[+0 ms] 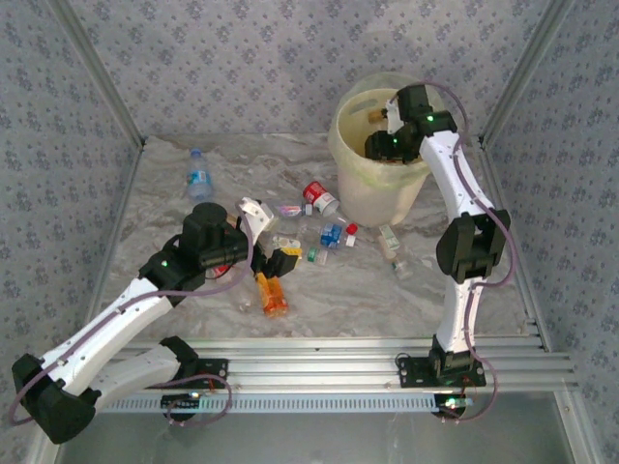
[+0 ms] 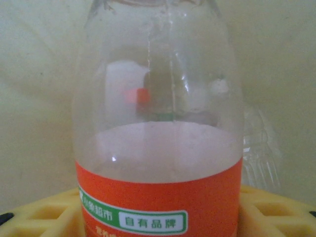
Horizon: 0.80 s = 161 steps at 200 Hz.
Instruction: Put the plastic bottles in the bin
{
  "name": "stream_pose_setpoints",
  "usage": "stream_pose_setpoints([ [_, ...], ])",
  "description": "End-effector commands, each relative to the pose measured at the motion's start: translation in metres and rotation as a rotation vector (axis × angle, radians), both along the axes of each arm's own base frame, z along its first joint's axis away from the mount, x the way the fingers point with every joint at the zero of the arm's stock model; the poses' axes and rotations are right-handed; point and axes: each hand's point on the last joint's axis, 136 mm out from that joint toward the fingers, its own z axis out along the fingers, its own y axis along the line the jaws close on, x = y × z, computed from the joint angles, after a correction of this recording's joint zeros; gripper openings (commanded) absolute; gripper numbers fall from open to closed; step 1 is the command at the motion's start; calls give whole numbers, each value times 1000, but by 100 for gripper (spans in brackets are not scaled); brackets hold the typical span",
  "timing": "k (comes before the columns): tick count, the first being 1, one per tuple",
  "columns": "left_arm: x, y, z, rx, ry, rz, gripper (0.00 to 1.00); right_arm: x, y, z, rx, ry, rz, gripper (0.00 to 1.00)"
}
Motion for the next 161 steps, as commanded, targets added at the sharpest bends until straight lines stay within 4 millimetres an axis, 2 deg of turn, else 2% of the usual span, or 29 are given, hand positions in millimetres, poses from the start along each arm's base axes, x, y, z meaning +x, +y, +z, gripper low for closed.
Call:
stream_pose_setpoints([
  [1, 1, 1, 12, -14, -27, 1, 100, 2, 3, 9, -12, -18, 11, 66],
  [63, 6, 7, 13, -4, -39, 28, 100, -1, -1, 25, -18, -51, 6, 83],
  [113, 11, 9, 8, 5, -36, 53, 100, -13, -13, 58, -7, -117, -20, 84],
  [161, 11, 11, 9, 5, -40, 60, 100, -36, -19, 92, 34, -193, -48, 84],
])
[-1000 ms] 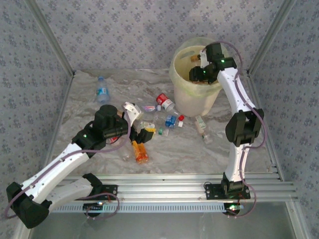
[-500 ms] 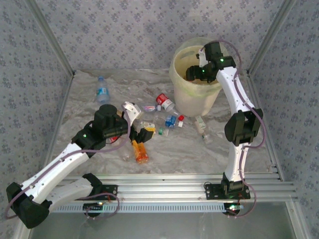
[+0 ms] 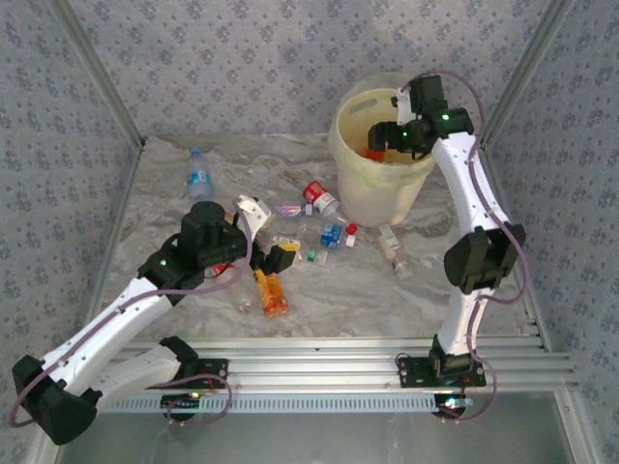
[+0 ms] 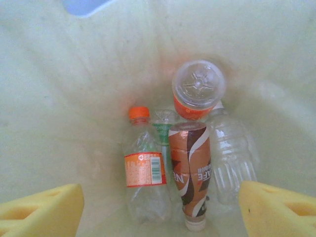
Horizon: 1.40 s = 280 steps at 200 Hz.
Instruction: Put the plastic bottles in the bin
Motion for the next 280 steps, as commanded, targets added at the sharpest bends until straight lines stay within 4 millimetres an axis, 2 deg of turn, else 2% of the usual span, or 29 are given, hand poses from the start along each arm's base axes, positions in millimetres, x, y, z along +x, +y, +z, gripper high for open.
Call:
stream_pose_setpoints([
  [1, 2, 3, 11, -6, -34, 13, 100, -17, -6, 33, 31, -74, -23, 84],
  [38, 3, 6, 13, -9, -42, 24, 100, -39, -9, 52, 85, -157, -50, 83],
  [62, 2, 6, 12, -9, -43, 25, 100, -60, -9, 62, 96, -196, -44, 83],
  [97, 2, 6, 13, -10, -43, 25, 100, -94, -7, 64, 99, -219, -30, 83],
  [125, 2, 7, 14, -14, -43, 27, 100, -122, 3, 57, 126, -216, 4, 83],
  [155, 1, 6, 13, -20, -37, 26, 100, -149, 18, 34, 115, -182, 44, 83],
  [208, 1, 11, 20, -30, -65, 49, 100, -182, 41, -19, 63, -81, 114, 82],
  [221, 1, 12, 20, -31, -70, 56, 100, -188, 47, -25, 86, -75, 131, 82],
  [224, 2, 12, 20, -31, -70, 57, 99, -192, 47, -39, 81, -46, 132, 82],
  [227, 2, 12, 20, -33, -69, 57, 100, -193, 47, -43, 84, -39, 130, 82],
  [260, 0, 9, 17, -30, -59, 47, 100, -208, 58, -85, 82, 45, 140, 79],
  [280, -1, 7, 16, -30, -56, 42, 100, -213, 61, -101, 57, 71, 126, 77],
])
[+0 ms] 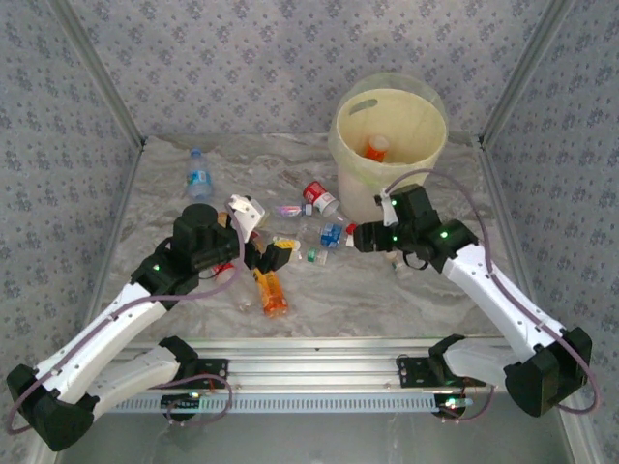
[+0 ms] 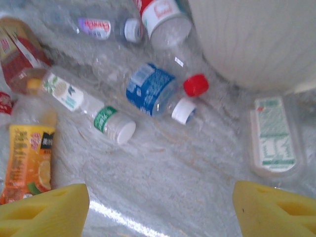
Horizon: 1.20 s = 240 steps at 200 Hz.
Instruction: Put the plastic bottles in the bin
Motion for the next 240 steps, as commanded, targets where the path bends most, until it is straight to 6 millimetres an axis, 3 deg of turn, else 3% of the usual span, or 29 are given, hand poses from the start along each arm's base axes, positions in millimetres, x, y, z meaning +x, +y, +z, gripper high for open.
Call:
stream_pose_setpoints([
  [1, -1, -2, 2, -11, -8, -3, 100, -1, 6, -9, 5, 1, -33, 77],
  [63, -4, -7, -6, 22, -7, -3, 100, -18, 11, -47, -34, 83, -67, 74],
  [161, -1, -10, -16, 43, 11, 3, 100, -41, 21, -82, -72, 105, -59, 80],
  [240, 10, 7, -11, 67, -15, 85, 100, -60, 71, -100, -77, 92, 101, 80],
])
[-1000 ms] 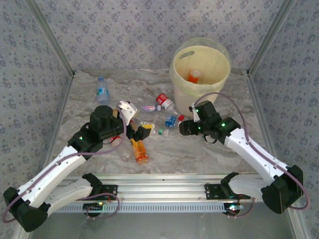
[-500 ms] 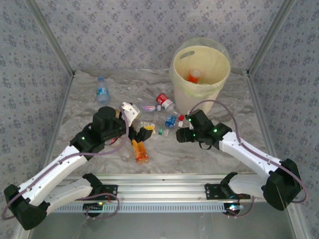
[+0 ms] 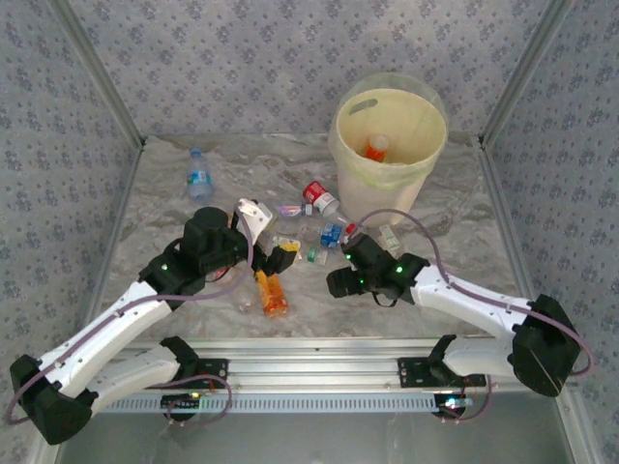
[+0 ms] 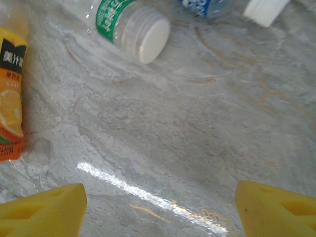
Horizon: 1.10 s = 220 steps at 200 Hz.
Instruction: Put the plastic bottles in the bin
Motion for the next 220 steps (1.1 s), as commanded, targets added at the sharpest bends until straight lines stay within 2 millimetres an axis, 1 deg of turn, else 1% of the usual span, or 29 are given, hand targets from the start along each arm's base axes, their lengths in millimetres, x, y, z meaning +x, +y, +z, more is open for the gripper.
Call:
stream_pose_setpoints([
  [1, 7, 11, 8, 8, -28, 42, 100, 3, 16, -1, 22, -25, 15, 80],
  [17, 14, 21, 12, -3, -35, 74, 100, 1, 29, -2, 55, -10, 29, 79],
  [37, 24, 32, 14, -17, -23, 117, 99, -5, 50, 2, 87, -16, 63, 79],
  [60, 35, 43, 13, -18, -9, 165, 100, -6, 59, 0, 81, -11, 66, 79],
  [85, 41, 48, 11, 0, 6, 198, 100, -7, 71, 1, 110, -10, 77, 79],
  [105, 42, 50, 10, 10, 7, 206, 100, -7, 84, 4, 145, -4, 67, 80],
  [127, 39, 49, 12, -3, 6, 172, 100, -7, 107, 6, 195, 17, 44, 81],
  [144, 36, 50, 14, -11, -5, 148, 99, -9, 127, 7, 208, 21, 68, 81],
  [180, 30, 50, 18, -9, -40, 121, 100, -12, 155, -1, 203, 47, 112, 81],
  [196, 30, 51, 20, -13, -49, 128, 100, -13, 162, -9, 190, 57, 117, 81],
  [220, 35, 60, 22, -13, -75, 189, 100, -13, 169, -21, 174, 70, 112, 81],
])
